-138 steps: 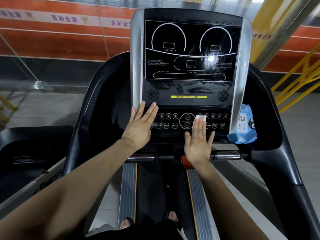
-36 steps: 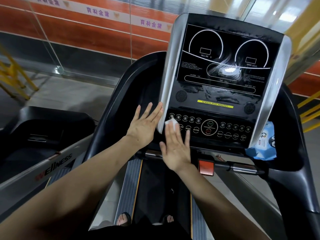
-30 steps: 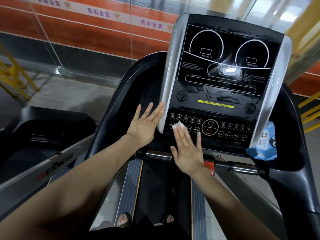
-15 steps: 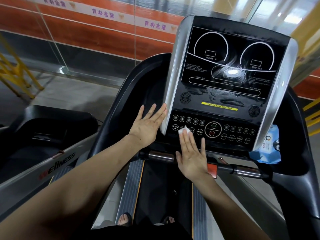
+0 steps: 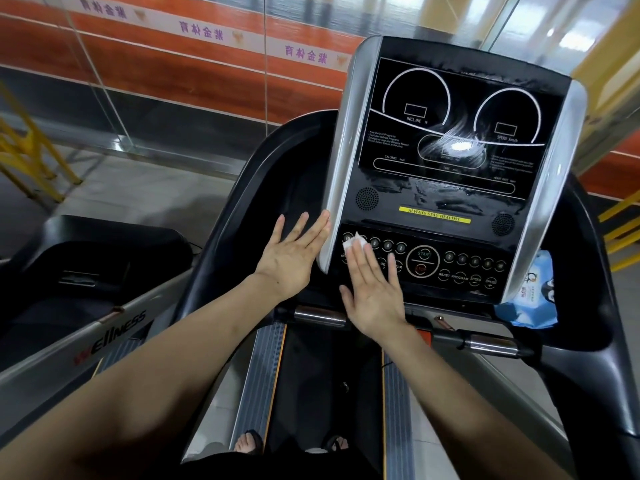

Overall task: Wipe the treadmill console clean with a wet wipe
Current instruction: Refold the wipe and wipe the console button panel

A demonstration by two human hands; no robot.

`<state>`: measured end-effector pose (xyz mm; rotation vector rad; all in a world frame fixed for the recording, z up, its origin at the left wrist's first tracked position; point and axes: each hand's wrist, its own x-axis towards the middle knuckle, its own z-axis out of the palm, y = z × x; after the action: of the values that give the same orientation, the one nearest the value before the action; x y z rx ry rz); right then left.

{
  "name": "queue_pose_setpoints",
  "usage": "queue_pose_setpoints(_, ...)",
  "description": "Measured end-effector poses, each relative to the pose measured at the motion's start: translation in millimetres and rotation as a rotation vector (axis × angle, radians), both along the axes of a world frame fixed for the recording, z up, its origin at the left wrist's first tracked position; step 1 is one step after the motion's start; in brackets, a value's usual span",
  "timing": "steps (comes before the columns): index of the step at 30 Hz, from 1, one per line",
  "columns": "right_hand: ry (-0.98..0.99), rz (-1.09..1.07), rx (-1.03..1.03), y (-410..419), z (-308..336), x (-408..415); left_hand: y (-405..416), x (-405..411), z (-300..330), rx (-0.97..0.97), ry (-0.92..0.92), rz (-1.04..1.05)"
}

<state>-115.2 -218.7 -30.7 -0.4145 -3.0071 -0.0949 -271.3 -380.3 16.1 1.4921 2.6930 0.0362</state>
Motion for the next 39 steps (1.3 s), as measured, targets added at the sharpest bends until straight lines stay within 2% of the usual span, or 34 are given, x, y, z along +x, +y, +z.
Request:
queue_pose_setpoints(4,0.017,0.146,0.084,31.0,28.8,-27.8,-0.1,0.5,3.7,-0.003,-0.008,0.0)
queue_pose_setpoints(9,-0.153,0.527,0.264,48.6,9.3,-7.2,-0.2,3.8,-0.6,0.041,-0.036,0.013)
queue_pose_setpoints(14,-0.192,0.713,0.37,69.1,18.5,-9.7,4.3,12.1,-3.5,0.07,-0.025,0.08)
queue_pose_setpoints(20,-0.063,0.569,0.405,89.8,48.4,-35.9,12.7,24.5,-7.7,0.087,0.011,0.183)
queue_pose_setpoints(24,-0.147,0.704,0.4,72.1,21.2,-17.4,14.9,30.4,-5.0,0.066,0.003,0.213)
queue_pose_setpoints(27,-0.168,0.766,0.426,76.1,23.8,-18.9,16.2,33.4,-2.1,0.053,0.005,0.23)
queue_pose_setpoints(30,-0.092,0.665,0.45,96.2,41.1,-24.4,17.0,34.0,-4.2,0.047,0.016,0.241)
queue_pose_setpoints(34,-0.029,0.541,0.367,98.0,45.3,-27.1,20.3,38.0,-1.7,0.033,-0.003,0.262)
queue_pose_setpoints(39,-0.154,0.737,0.415,85.2,12.2,0.7,19.6,34.8,-3.9,0.025,0.022,0.252)
